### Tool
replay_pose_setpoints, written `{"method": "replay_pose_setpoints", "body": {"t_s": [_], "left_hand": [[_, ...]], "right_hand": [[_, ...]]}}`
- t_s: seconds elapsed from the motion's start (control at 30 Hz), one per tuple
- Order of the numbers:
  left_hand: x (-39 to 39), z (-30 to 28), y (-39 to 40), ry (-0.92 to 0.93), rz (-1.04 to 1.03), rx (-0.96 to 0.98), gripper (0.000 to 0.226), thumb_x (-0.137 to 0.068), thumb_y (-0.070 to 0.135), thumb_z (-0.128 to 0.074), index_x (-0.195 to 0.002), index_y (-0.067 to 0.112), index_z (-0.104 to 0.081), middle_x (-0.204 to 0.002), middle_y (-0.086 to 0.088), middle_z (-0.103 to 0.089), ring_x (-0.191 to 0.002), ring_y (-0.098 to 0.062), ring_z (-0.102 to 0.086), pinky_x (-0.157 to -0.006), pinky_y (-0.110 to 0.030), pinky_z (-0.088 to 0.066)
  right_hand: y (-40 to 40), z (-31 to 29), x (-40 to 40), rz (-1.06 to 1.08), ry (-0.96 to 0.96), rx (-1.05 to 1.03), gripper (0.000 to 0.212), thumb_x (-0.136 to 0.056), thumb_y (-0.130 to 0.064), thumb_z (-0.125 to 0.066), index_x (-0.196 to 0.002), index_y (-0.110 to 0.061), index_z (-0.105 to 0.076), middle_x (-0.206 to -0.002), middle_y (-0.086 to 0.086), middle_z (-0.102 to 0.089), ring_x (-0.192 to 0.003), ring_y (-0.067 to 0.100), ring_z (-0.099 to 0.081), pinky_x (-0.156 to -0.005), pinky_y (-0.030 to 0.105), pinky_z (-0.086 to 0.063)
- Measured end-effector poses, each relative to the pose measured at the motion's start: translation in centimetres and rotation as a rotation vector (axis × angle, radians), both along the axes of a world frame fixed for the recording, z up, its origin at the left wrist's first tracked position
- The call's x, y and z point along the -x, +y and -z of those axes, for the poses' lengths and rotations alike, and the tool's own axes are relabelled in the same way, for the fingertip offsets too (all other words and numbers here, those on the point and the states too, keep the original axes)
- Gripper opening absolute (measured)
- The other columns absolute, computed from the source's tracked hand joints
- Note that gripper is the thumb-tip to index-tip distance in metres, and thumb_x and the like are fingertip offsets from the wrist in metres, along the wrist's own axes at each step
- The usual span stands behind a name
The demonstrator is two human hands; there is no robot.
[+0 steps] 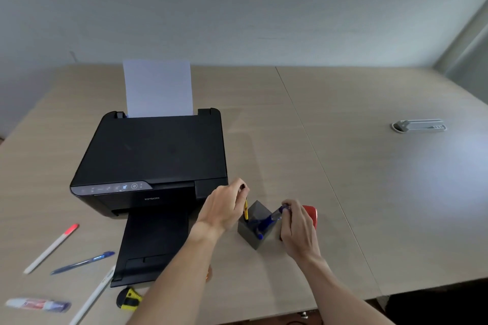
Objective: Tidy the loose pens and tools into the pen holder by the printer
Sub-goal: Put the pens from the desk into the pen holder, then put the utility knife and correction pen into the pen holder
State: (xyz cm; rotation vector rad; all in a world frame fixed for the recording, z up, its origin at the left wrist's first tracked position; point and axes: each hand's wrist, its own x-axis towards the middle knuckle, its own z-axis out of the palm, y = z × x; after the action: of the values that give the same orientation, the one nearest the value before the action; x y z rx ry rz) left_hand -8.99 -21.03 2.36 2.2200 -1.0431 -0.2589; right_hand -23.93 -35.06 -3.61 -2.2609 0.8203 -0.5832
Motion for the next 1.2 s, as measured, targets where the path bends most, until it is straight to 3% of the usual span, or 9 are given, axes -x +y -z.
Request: {"method": "replay_pose_setpoints", "body": {"t_s": [0.23,0.33,0.43,0.57,0.7,0.8,0.9,1.1,1.2], "left_hand": [[-0.5,1.1,0.8,0.049,-0.02,-0.09,0.03,-0.103,0.036,-0.049,-0.098,0.014,-0.068,-0.07,0.001,-0.067,-0.062,-0.014,-0.064,-0.056,-0.028,-0.054],[-0.6,1.8,1.2,0.08,-0.039,-0.082,0.031,-0.102,0.038,-0.05,-0.096,0.016,-0.072,-0.068,0.003,-0.067,-0.065,-0.012,-0.065,-0.06,-0.032,-0.057],[-0.6,2.3,1.9,0.092,-0.055,-0.068,0.034,-0.102,0.037,-0.049,-0.088,0.016,-0.071,-0.064,0.001,-0.067,-0.063,-0.014,-0.065,-0.06,-0.038,-0.057],[-1.0,3.0,3.8,0.073,-0.122,-0.028,0.039,-0.102,0.032,-0.049,-0.07,0.014,-0.06,-0.054,0.0,-0.06,-0.048,-0.013,-0.056,-0.049,-0.035,-0.049],[-1.6,4.4,7.8,0.108,-0.262,-0.022,0.042,-0.102,0.03,-0.049,-0.064,0.012,-0.053,-0.051,-0.005,-0.056,-0.043,-0.011,-0.046,-0.044,-0.028,-0.039],[-1.2,5.9,12.1,0.123,-0.37,-0.103,0.041,-0.101,0.03,-0.049,-0.063,0.015,-0.051,-0.052,-0.003,-0.057,-0.046,-0.016,-0.054,-0.044,-0.028,-0.042],[-0.1,7.2,16.3,0.125,-0.489,-0.202,0.041,-0.1,0.03,-0.05,-0.062,0.015,-0.047,-0.05,-0.001,-0.054,-0.05,-0.018,-0.055,-0.047,-0.029,-0.039],[3.4,9.1,22.5,0.219,-0.555,-0.334,0.021,-0.092,0.021,-0.053,-0.072,0.023,-0.058,-0.062,0.007,-0.062,-0.057,-0.009,-0.057,-0.048,-0.021,-0.041],[5.0,9.9,23.7,0.245,-0.551,-0.402,0.012,-0.088,0.02,-0.055,-0.079,0.023,-0.062,-0.076,0.009,-0.066,-0.069,-0.014,-0.062,-0.058,-0.023,-0.043]], "right_hand": [[-0.1,0.3,0.5,0.007,0.074,-0.033,0.028,-0.095,-0.015,-0.044,-0.118,-0.014,-0.059,-0.107,-0.006,-0.062,-0.094,0.01,-0.057,-0.08,0.022,-0.041],[0.3,0.6,0.9,0.148,0.145,-0.101,0.017,-0.094,-0.018,-0.04,-0.084,-0.022,-0.053,-0.083,-0.01,-0.059,-0.072,0.013,-0.056,-0.061,0.031,-0.041],[1.0,2.0,2.2,0.201,0.373,-0.192,0.028,-0.092,-0.02,-0.037,-0.064,-0.021,-0.041,-0.066,-0.002,-0.052,-0.056,0.017,-0.05,-0.048,0.029,-0.033],[2.9,4.4,3.7,-0.014,0.751,-0.299,0.024,-0.084,-0.014,-0.039,-0.06,-0.017,-0.039,-0.077,0.004,-0.054,-0.066,0.024,-0.051,-0.055,0.029,-0.035],[5.8,5.7,3.0,-0.267,0.933,-0.324,0.023,-0.083,-0.009,-0.039,-0.061,-0.015,-0.041,-0.089,0.014,-0.056,-0.085,0.032,-0.06,-0.065,0.032,-0.043],[8.4,5.7,1.0,-0.359,0.934,-0.328,0.017,-0.082,-0.011,-0.038,-0.088,-0.009,-0.054,-0.107,0.016,-0.06,-0.098,0.035,-0.059,-0.074,0.035,-0.045],[10.7,5.3,-1.6,-0.369,0.844,-0.331,0.026,-0.082,-0.019,-0.05,-0.107,-0.011,-0.05,-0.114,0.011,-0.055,-0.1,0.031,-0.058,-0.079,0.036,-0.047],[14.5,5.3,-5.8,-0.417,0.755,-0.264,0.058,-0.075,-0.039,-0.07,-0.116,-0.02,-0.035,-0.117,0.01,-0.048,-0.098,0.033,-0.06,-0.071,0.037,-0.045],[15.9,5.9,-6.7,-0.425,0.75,-0.211,0.067,-0.068,-0.044,-0.075,-0.116,-0.021,-0.034,-0.118,0.007,-0.044,-0.102,0.033,-0.058,-0.074,0.041,-0.048]]}}
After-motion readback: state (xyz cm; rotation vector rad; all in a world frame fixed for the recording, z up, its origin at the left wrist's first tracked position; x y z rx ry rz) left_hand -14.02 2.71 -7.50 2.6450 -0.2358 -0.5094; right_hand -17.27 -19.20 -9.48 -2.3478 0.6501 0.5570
